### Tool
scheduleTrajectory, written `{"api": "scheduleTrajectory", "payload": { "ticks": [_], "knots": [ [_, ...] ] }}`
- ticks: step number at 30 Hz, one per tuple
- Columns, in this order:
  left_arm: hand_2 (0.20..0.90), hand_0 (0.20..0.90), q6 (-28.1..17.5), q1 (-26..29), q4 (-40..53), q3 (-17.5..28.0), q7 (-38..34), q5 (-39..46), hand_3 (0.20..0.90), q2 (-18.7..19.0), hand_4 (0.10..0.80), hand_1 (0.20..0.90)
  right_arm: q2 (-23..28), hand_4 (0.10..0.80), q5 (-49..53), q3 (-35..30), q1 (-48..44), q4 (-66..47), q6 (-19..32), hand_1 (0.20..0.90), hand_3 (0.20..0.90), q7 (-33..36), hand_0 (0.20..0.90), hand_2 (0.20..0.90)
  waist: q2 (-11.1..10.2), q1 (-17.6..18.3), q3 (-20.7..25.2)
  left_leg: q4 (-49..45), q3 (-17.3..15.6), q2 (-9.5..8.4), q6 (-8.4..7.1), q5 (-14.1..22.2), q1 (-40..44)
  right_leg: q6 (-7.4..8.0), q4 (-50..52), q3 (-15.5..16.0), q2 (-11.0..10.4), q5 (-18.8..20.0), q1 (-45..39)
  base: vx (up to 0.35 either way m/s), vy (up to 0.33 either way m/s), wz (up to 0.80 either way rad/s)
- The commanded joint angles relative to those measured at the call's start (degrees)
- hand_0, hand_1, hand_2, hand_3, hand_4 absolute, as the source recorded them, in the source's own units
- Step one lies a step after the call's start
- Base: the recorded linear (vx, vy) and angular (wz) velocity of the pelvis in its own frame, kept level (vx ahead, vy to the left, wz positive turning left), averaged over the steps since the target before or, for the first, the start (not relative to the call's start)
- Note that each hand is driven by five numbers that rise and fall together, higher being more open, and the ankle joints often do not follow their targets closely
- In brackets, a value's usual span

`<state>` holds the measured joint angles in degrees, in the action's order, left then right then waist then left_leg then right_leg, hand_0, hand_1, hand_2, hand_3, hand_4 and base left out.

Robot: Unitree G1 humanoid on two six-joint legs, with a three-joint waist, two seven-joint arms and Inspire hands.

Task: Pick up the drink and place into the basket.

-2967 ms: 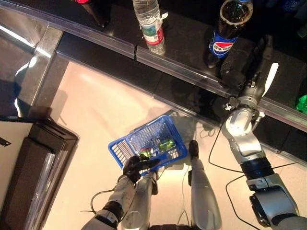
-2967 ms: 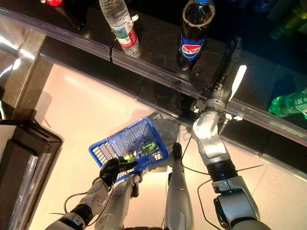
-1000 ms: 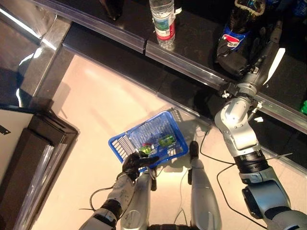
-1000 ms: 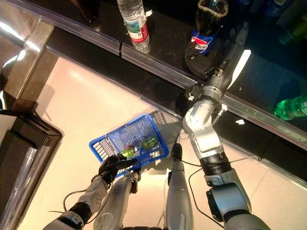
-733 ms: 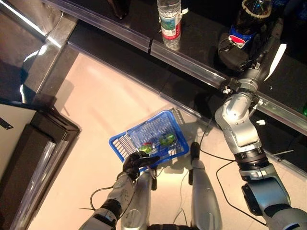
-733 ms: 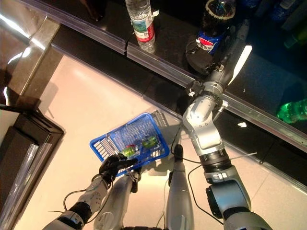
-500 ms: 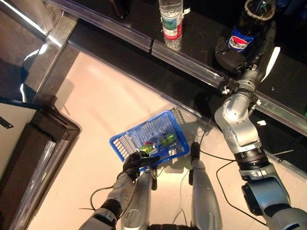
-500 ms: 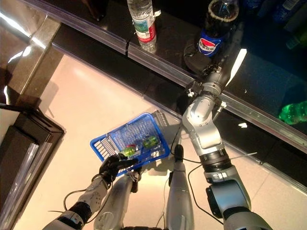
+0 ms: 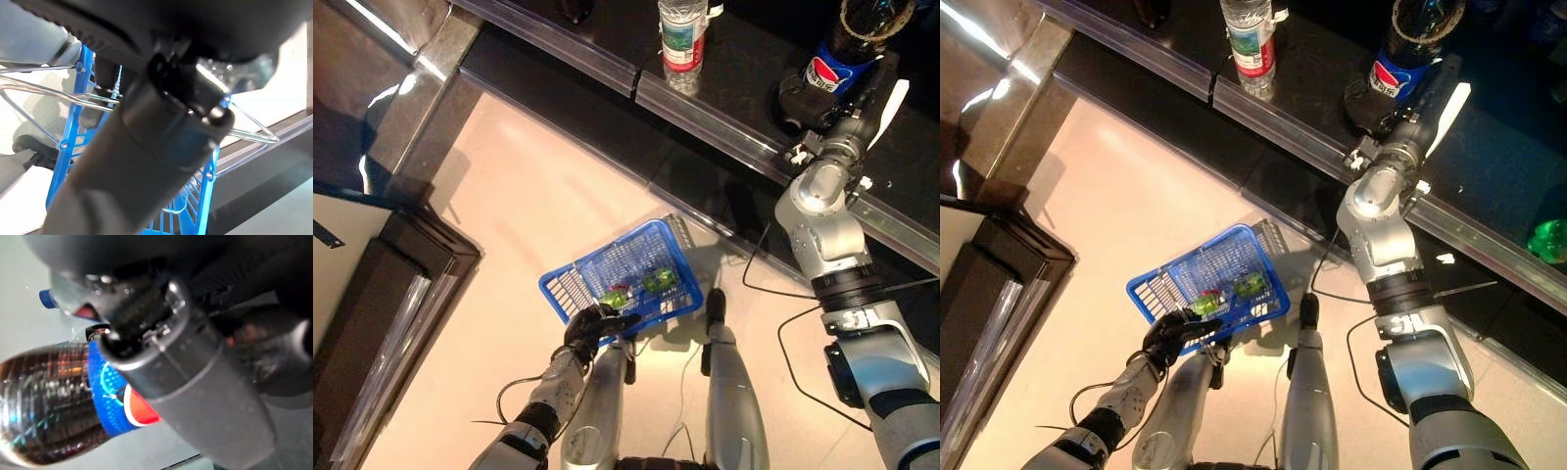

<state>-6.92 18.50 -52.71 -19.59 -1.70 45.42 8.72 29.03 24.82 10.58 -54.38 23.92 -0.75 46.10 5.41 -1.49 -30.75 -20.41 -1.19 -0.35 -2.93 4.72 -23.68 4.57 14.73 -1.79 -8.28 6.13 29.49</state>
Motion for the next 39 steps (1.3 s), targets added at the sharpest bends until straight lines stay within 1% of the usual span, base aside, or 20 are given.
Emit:
{"api": "scheduleTrajectory", "payload": {
  "ticks": [1,2,3,5,6,7,8,15,24,28,33,36,37,39],
  "knots": [
    [0.3,0.3,3.26,-9.68,0.73,-1.79,0.62,0.94,0.2,4.71,0.1,0.3,5.96,0.8,-2.41,0.53,-9.68,-5.36,4.76,0.9,0.9,-0.98,0.9,0.9,-0.45,-0.91,0.95,-2.39,3.36,-2.9,3.43,-2.83,-4.82,-4.1,6.19,4.21,1.34,-6.04,-0.96,0.019,-0.003,0.03],
    [0.3,0.3,3.46,-9.77,0.97,-1.83,0.6,1.08,0.2,4.79,0.1,0.3,6.24,0.8,-2.16,0.8,-10.05,-5.14,4.82,0.9,0.9,-0.9,0.9,0.9,-0.45,-1.02,0.95,-2.72,3.39,-2.85,3.46,-2.25,-4.7,-4.08,6.58,4.24,1.37,-6.62,-1.06,0.0,0.0,0.0],
    [0.3,0.3,3.47,-9.59,1.02,-1.83,0.65,1.21,0.2,4.91,0.1,0.3,6.56,0.8,-1.9,1.02,-10.58,-4.94,4.95,0.9,0.9,-0.9,0.9,0.9,-0.54,-1.01,0.95,-2.46,3.42,-2.9,3.46,-2.78,-5.02,-4.11,6.3,4.25,1.35,-6.15,-0.79,0.0,0.0,0.0],
    [0.3,0.3,3.41,-10.03,1.27,-1.97,0.82,1.48,0.2,5.11,0.1,0.3,7.13,0.8,-1.56,1.37,-10.92,-4.91,5.43,0.9,0.9,-0.57,0.9,0.9,-0.6,-1.18,0.95,-2.86,3.49,-2.84,3.45,-2.2,-5.0,-4.13,6.67,4.34,1.42,-6.74,-0.92,0.0,0.0,0.0],
    [0.3,0.3,3.37,-9.94,1.27,-1.82,0.87,1.47,0.2,5.11,0.1,0.3,7.18,0.605,-1.51,1.29,-11.01,-5.02,5.52,0.733,0.705,-0.54,0.733,0.733,-0.67,-1.15,0.95,-2.54,3.52,-2.91,3.46,-2.73,-5.21,-4.16,6.35,4.35,1.42,-6.26,-0.73,0.0,0.0,0.0],
    [0.3,0.3,3.31,-10.23,1.3,-1.82,0.96,1.46,0.2,5.12,0.1,0.3,7.2,0.347,-1.33,1.22,-10.79,-5.18,5.64,0.512,0.447,-0.47,0.512,0.512,-0.67,-1.22,0.95,-2.93,3.55,-2.9,3.5,-2.13,-5.02,-4.18,6.8,4.33,1.49,-6.83,-0.9,0.0,0.0,0.0],
    [0.3,0.3,3.38,-10.16,1.47,-1.64,1.08,1.33,0.2,5.14,0.1,0.3,7.22,0.1,-1.36,1.02,-10.96,-5.39,5.58,0.3,0.2,-0.33,0.3,0.3,-0.73,-1.27,0.95,-2.72,3.6,-2.97,3.54,-2.58,-5.3,-4.21,6.61,4.39,1.44,-6.45,-0.67,0.0,0.0,0.0],
    [0.3,0.3,2.72,-10.17,1.7,-1.77,1.43,1.43,0.2,5.49,0.1,0.3,7.08,0.1,-0.5,0.64,-10.47,-5.55,6.16,0.3,0.2,-0.09,0.3,0.3,-0.84,-1.37,0.95,-3.0,3.9,-3.14,3.67,-2.42,-5.57,-4.25,6.9,4.37,1.44,-6.55,-0.47,0.0,0.0,0.0],
    [0.3,0.3,-0.33,-10.24,2.85,-1.19,1.16,1.5,0.2,5.74,0.1,0.3,6.73,0.1,-0.95,-0.85,-8.7,-5.94,8.96,0.3,0.2,0.3,0.3,0.3,-0.79,-1.26,0.95,-2.95,3.46,-3.26,3.86,-2.09,-4.89,-4.44,7.0,4.67,1.55,-6.87,-1.05,-0.011,-0.001,0.0],
    [0.3,0.3,-2.04,-10.35,3.71,-0.28,1.48,2.87,0.2,5.92,0.1,0.3,6.92,0.1,-2.23,-1.56,-7.06,-8.44,10.1,0.3,0.2,-0.41,0.3,0.3,-0.71,-0.74,0.95,-2.92,3.11,-3.19,3.72,-1.89,-3.72,-4.59,7.03,4.54,1.65,-7.24,-2.13,-0.044,0.025,-0.01],
    [0.3,0.3,-5.38,-10.77,7.56,1.9,2.12,6.18,0.2,6.07,0.1,0.3,6.88,0.1,-4.98,-3.34,-2.41,-16.59,9.94,0.3,0.2,-3.42,0.3,0.3,-0.9,0.34,0.95,-3.27,2.35,-2.82,3.44,-1.91,-1.45,-4.82,7.34,4.26,1.88,-8.06,-4.35,-0.05,0.044,0.0],
    [0.3,0.3,-6.31,-11.53,10.5,3.22,2.56,8.11,0.2,6.22,0.1,0.3,6.05,0.1,-5.99,-5.11,1.95,-22.36,9.43,0.3,0.2,-5.54,0.3,0.3,-1.16,0.88,0.95,-3.74,2.14,-2.66,3.3,-1.86,-0.03,-4.91,7.37,4.16,1.91,-8.41,-5.91,-0.027,0.023,-0.01],
    [0.3,0.3,-6.83,-11.94,12.5,4.36,3.19,9.6,0.2,6.12,0.1,0.3,5.2,0.1,-6.85,-5.89,4.8,-25.48,9.95,0.3,0.2,-8.1,0.3,0.3,-1.3,1.31,0.95,-4.1,1.98,-2.45,3.16,-1.98,0.8,-4.98,7.43,4.11,1.93,-8.62,-6.81,-0.032,0.032,-0.02],
    [0.3,0.3,-7.28,-12.64,14.66,5.38,3.88,10.1,0.2,6.15,0.1,0.3,3.79,0.1,-7.44,-6.2,8.3,-29.03,10.37,0.3,0.2,-10.76,0.3,0.3,-1.54,1.7,0.96,-3.95,1.64,-2.15,3.03,-1.9,2.39,-5.06,7.03,4.18,1.85,-8.81,-8.48,-0.031,0.036,-0.03]
  ]
}}
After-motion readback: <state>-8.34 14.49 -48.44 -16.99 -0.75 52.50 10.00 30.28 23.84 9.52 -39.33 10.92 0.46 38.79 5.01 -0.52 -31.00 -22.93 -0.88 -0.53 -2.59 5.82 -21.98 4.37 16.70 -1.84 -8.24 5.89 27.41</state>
